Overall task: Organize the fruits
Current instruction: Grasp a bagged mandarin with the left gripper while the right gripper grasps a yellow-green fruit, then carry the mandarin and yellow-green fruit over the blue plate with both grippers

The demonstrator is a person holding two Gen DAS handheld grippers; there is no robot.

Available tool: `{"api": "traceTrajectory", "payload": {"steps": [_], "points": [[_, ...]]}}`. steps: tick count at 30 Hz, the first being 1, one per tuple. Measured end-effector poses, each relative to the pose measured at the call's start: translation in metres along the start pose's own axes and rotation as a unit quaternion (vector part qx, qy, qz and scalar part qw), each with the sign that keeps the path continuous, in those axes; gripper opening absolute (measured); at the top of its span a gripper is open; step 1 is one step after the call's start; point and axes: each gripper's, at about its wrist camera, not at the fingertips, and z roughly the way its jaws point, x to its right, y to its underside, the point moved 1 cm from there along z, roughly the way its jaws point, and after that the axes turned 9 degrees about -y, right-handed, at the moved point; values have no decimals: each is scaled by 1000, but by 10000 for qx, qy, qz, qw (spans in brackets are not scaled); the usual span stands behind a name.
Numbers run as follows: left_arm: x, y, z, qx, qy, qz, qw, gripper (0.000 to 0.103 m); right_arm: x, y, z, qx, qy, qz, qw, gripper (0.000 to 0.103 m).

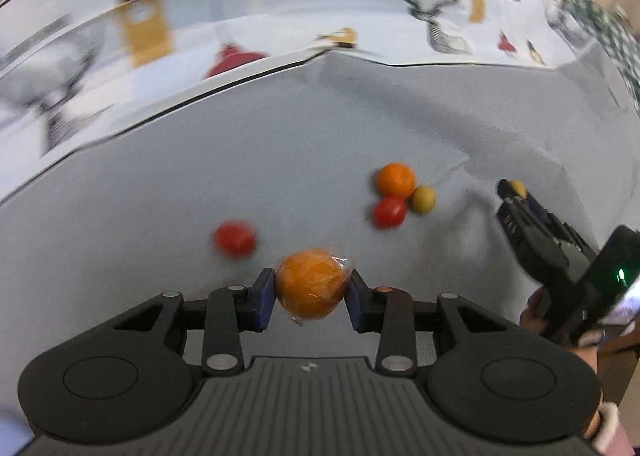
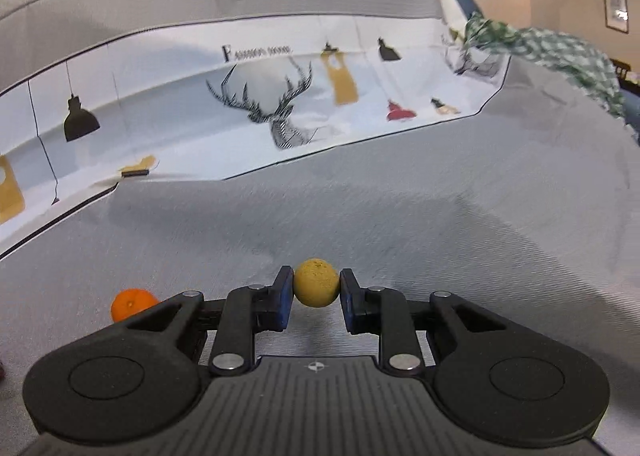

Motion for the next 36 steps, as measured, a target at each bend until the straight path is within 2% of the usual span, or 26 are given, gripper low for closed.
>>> {"api": "traceTrajectory", "payload": {"steps": [6,9,14,18,24,28,32,36], "points": [[-47,57,-73,-28,-412,-444,9982,41,-3,-11,-53,201,-35,-9,9998,26],[-69,90,-110,-34,-606,-593,9964,41,-17,-16,-100,384,-396,-265,9981,26],[-99,142,-167,-16,-672,-854,9941,41,-46,-4,-194,196,-1380,-567,9886,26],[-118,182,-206,54,-728,-1091,9913,41,-70,4,-265,-139,-2376,-650,9691,26],[-145,247,-255,172,-766,-1518,9853,41,-110,16,-353,-490,-3478,-990,9311,26],[-156,290,-281,337,-883,-1688,9811,41,-135,25,-403,-492,-3968,-1449,9050,26],[-161,323,-306,665,-1073,-1781,9759,41,-154,34,-440,-682,-4362,-1695,8811,26],[-164,348,-324,953,-1116,-1909,9706,41,-165,41,-467,-684,-4446,-2001,8704,26]]}}
